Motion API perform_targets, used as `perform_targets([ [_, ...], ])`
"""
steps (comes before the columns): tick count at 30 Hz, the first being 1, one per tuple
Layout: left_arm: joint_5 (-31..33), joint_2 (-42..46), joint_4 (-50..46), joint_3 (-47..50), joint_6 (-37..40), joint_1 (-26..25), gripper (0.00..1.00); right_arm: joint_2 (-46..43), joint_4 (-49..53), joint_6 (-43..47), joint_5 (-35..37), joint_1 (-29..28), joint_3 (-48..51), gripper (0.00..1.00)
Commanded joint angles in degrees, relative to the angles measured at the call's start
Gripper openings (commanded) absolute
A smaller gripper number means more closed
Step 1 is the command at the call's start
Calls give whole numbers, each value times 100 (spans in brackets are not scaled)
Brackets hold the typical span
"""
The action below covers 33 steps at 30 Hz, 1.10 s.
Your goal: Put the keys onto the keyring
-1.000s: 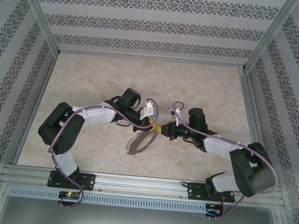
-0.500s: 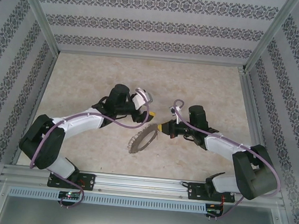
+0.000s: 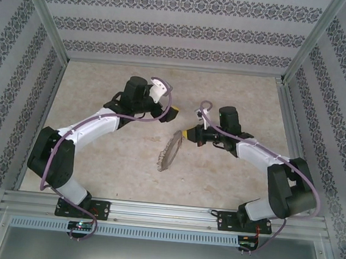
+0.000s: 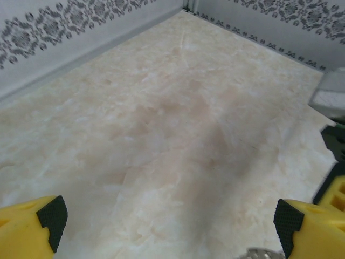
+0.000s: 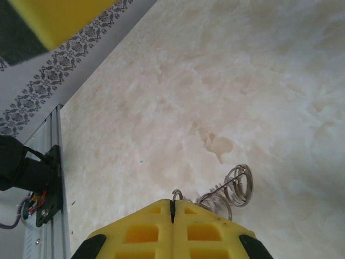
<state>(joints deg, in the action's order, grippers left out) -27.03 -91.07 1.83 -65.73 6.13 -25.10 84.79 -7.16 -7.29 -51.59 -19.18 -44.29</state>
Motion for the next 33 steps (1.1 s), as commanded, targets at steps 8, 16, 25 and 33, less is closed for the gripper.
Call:
perform_targets([
  [8,-2002,-99,-1317,-90,270,77,100,732,2344,1420,-822,134,-1596,0],
  [16,-2116,-90,-674,345,-78,78,100,1048,2938,1596,-923,99,-1960,0],
  [25,-1852,280,356,765,-891,81,100,846,3019,1607,-795,61,-1987,0],
  [33,-2245,-306,1084,452,-1520,53,100,924,3132,1678,-748,81,-2118,0],
])
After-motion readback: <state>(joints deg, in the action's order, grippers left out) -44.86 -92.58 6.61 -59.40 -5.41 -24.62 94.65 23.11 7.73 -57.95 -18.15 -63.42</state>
